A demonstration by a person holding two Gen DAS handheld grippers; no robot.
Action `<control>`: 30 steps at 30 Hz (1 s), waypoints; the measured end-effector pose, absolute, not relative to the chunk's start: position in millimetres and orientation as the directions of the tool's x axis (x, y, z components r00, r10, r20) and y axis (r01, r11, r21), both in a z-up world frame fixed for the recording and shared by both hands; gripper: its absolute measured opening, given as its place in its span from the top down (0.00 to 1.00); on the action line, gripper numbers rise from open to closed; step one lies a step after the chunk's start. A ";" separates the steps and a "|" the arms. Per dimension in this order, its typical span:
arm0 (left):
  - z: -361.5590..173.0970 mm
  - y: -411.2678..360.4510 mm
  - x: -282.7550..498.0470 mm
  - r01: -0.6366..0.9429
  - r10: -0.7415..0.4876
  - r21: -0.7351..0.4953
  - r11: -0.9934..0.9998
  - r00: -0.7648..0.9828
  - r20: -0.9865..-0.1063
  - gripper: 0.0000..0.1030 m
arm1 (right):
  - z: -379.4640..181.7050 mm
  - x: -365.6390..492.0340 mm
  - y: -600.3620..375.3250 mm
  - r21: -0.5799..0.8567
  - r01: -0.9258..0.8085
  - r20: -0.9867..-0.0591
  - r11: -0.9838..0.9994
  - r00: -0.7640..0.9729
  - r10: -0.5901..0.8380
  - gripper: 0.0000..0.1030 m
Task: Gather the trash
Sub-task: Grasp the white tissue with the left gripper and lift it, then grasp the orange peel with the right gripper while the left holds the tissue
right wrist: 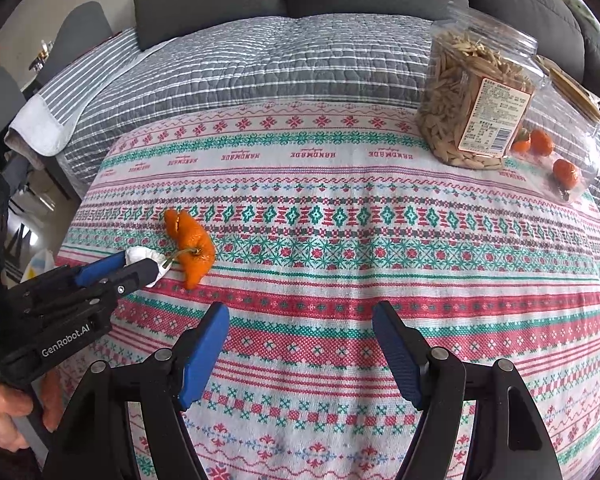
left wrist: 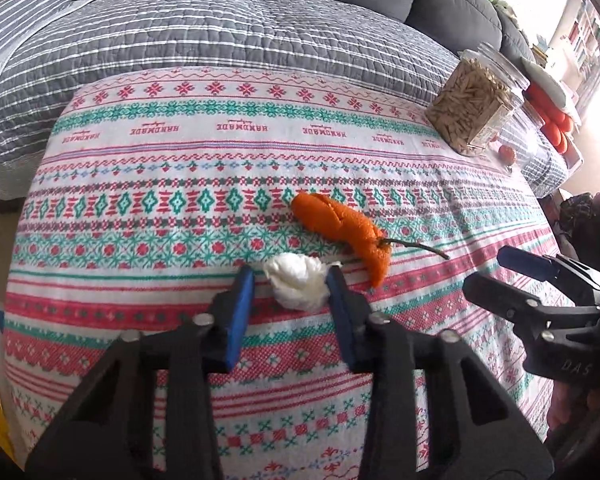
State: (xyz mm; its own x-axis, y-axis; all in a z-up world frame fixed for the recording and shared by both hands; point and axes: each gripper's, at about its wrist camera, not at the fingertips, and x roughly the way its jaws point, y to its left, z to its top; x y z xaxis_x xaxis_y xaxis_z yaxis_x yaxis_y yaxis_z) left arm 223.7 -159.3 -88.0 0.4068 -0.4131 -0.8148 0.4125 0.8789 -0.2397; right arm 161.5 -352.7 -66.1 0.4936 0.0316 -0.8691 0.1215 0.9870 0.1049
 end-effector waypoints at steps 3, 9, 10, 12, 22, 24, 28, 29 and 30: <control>-79.9 -159.7 222.7 0.416 -0.402 -0.222 0.882 0.420 -0.814 0.81 | -68.7 165.1 -350.8 0.110 0.123 -0.871 0.986 0.490 0.036 0.27; -65.3 -135.6 221.7 0.377 -0.396 -0.234 0.896 0.442 -0.805 0.82 | -71.2 176.4 -341.6 0.137 0.116 -0.870 0.984 0.490 0.063 0.27; -63.1 -129.1 222.0 0.366 -0.394 -0.238 0.899 0.445 -0.804 0.82 | -71.4 178.3 -339.3 0.139 0.113 -0.869 0.984 0.490 0.067 0.27; -60.1 -118.6 223.4 0.346 -0.389 -0.245 0.906 0.448 -0.805 0.82 | -72.5 183.3 -333.9 0.148 0.106 -0.869 0.983 0.489 0.078 0.27; -56.2 -75.9 221.7 0.288 -0.347 -0.233 0.929 0.459 -0.818 0.82 | -82.3 206.1 -311.3 0.193 0.079 -0.866 0.978 0.483 0.132 0.27; -58.4 -72.6 222.3 0.288 -0.340 -0.225 0.931 0.455 -0.823 0.82 | -84.5 208.3 -307.0 0.189 0.067 -0.869 0.980 0.477 0.135 0.28; -63.2 -71.7 221.8 0.296 -0.332 -0.214 0.931 0.443 -0.833 0.82 | -86.4 213.9 -295.2 0.172 0.040 -0.869 0.984 0.477 0.132 0.39; -64.4 -72.5 221.7 0.297 -0.332 -0.214 0.931 0.438 -0.835 0.82 | -87.2 215.7 -292.9 0.167 0.033 -0.870 0.985 0.475 0.131 0.42; -65.2 -73.0 221.6 0.300 -0.333 -0.214 0.930 0.435 -0.837 0.82 | -87.8 217.4 -290.0 0.158 0.023 -0.872 0.987 0.473 0.129 0.46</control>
State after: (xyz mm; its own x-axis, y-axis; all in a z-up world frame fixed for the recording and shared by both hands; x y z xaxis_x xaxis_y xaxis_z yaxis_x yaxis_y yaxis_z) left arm 221.6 -73.0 -65.2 0.4350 -0.3328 -0.8367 0.2997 0.9297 -0.2139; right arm 217.4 -290.0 -87.8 0.4730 0.1285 -0.8716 0.0230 0.9872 0.1581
